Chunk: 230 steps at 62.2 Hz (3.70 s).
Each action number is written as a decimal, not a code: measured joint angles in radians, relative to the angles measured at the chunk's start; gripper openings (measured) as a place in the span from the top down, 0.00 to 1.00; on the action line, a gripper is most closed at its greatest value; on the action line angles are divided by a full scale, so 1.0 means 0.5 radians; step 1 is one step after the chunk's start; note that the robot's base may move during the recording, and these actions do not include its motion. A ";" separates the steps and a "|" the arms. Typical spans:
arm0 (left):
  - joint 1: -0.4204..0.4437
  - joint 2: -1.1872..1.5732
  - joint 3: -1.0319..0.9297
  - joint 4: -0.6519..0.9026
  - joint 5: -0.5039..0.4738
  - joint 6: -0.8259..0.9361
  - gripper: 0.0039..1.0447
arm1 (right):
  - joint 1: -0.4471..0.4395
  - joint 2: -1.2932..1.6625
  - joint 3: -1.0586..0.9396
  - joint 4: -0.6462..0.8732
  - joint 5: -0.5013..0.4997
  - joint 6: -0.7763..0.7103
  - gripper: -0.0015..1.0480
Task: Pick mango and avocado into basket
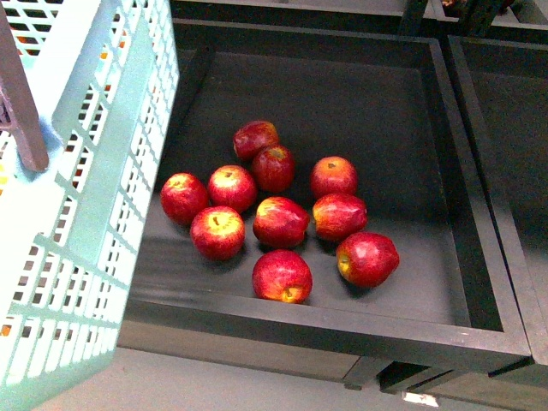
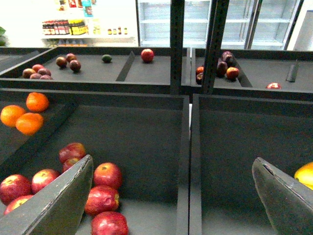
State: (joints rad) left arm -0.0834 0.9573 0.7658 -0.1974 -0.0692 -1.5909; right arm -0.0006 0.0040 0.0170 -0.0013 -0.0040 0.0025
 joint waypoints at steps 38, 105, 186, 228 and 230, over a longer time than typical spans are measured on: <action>-0.647 1.261 1.171 -0.195 0.471 1.157 0.85 | 0.000 0.000 0.000 0.000 0.006 0.000 0.08; -1.099 1.500 1.519 -0.339 0.612 1.304 0.85 | -0.407 0.648 0.262 -0.350 -0.034 0.386 0.08; -1.096 1.501 1.519 -0.339 0.605 1.303 0.85 | -1.245 4.948 2.221 0.543 -0.276 -0.383 0.08; -1.096 1.501 1.519 -0.339 0.610 1.303 0.85 | -1.148 5.253 2.697 0.233 -0.160 -0.359 0.08; -1.096 1.501 1.519 -0.339 0.610 1.303 0.85 | -1.147 5.261 2.705 0.226 -0.154 -0.363 0.08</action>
State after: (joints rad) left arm -0.6312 1.7081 1.5253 -0.3668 0.2356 -0.9394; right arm -0.5739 2.6347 1.3697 0.1116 -0.0811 -0.1791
